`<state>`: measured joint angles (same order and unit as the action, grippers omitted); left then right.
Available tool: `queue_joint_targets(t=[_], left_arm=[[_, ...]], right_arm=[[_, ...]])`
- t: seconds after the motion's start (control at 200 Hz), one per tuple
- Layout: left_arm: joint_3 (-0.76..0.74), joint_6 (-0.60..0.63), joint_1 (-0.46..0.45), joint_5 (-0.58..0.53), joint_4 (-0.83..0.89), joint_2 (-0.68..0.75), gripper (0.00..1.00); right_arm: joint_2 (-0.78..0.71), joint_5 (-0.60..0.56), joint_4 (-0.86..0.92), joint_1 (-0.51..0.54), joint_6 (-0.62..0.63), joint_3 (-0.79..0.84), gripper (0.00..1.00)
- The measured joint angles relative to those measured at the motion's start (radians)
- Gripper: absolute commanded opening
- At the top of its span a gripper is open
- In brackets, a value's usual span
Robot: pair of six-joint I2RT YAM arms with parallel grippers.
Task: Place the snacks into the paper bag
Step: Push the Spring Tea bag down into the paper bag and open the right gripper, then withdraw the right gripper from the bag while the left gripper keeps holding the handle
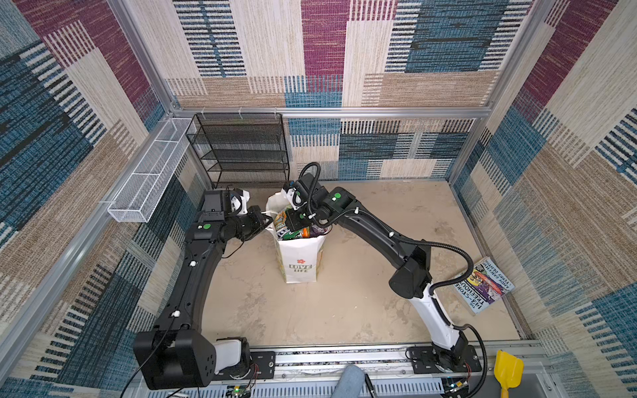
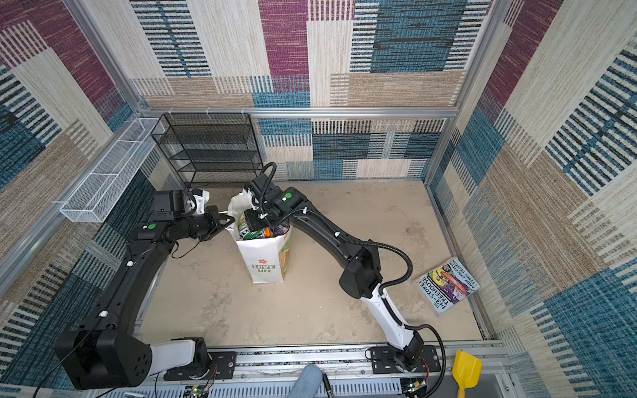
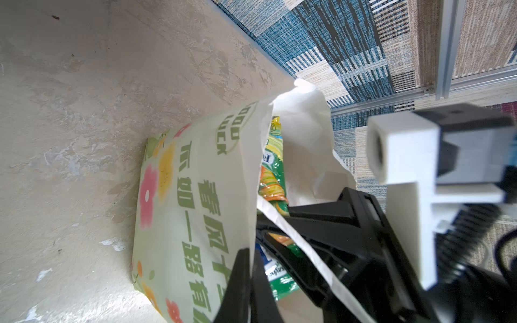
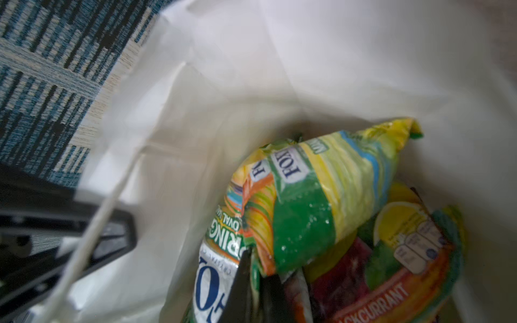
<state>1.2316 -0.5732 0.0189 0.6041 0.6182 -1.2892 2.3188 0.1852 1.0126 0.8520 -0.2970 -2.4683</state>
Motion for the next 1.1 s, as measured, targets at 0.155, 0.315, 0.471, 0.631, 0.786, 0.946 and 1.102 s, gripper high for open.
queue_joint_targets(t=[0.155,0.315,0.471,0.631,0.786,0.946,1.102], left_arm=[[-0.003,0.0,0.0,-0.005,0.0,0.0,0.0],[-0.003,0.0,0.0,0.003,-0.005,0.001,0.0],[-0.003,0.0,-0.002,0.008,-0.008,0.001,0.01],[-0.003,0.0,-0.001,0.008,-0.008,0.003,0.05],[-0.003,0.0,-0.001,0.008,-0.008,0.005,0.16],[-0.001,0.0,0.0,0.004,-0.01,0.031,0.35],[-0.001,0.004,-0.001,-0.002,-0.01,0.07,0.49]], right_arm=[[0.025,-0.016,-0.029,-0.001,0.018,0.036,0.15],[0.031,-0.011,0.0,-0.001,0.021,-0.008,0.43],[-0.01,0.006,0.025,0.0,0.025,-0.052,0.54],[-0.1,0.013,0.025,-0.005,0.023,-0.06,0.6],[-0.237,-0.039,0.018,-0.03,0.008,-0.033,0.76],[-0.457,-0.098,-0.072,-0.092,-0.017,0.166,0.85],[-0.67,-0.097,-0.209,-0.214,-0.064,0.462,0.91]])
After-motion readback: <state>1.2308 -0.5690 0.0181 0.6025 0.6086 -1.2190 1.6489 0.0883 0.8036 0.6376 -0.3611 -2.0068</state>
